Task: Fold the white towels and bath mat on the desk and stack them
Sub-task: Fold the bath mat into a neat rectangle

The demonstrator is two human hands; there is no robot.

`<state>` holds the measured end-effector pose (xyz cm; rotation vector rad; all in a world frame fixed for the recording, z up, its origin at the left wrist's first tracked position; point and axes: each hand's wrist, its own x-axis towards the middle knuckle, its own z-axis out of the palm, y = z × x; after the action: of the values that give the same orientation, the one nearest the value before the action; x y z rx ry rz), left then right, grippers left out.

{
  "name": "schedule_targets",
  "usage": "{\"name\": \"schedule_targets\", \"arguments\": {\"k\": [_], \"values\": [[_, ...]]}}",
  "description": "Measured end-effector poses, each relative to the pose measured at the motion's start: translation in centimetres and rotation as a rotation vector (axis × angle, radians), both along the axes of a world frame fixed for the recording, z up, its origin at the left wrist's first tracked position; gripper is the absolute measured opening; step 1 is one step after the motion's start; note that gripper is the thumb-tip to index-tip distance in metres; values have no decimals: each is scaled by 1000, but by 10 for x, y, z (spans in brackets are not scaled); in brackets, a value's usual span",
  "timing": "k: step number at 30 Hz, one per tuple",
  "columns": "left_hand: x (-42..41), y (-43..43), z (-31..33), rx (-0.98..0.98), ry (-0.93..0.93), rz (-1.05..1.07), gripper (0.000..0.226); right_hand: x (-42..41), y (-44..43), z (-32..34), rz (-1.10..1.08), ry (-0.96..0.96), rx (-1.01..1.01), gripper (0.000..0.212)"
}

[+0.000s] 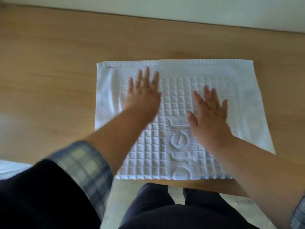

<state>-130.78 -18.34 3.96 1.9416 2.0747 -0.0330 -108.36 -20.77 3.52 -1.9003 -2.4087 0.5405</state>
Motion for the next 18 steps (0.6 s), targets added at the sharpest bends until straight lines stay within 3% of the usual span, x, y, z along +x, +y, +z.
{"name": "schedule_targets", "arguments": {"k": [3,6,11,15,18], "values": [[33,-92,-1,-106,-120,-20,63,-46,-31,-2,102,63,-83,61],[1,-130,-14,-205,31,-72,72,-51,-45,-14,163,-118,-90,66],[-79,-80,-20,-85,91,100,77,-48,-44,-22,166,-200,-49,67],[-91,-43,-15,-88,80,234,76,-54,-43,-23,128,-218,-56,67],[-63,-35,-9,8,51,30,74,-59,-42,-22,104,-221,-57,69]]}}
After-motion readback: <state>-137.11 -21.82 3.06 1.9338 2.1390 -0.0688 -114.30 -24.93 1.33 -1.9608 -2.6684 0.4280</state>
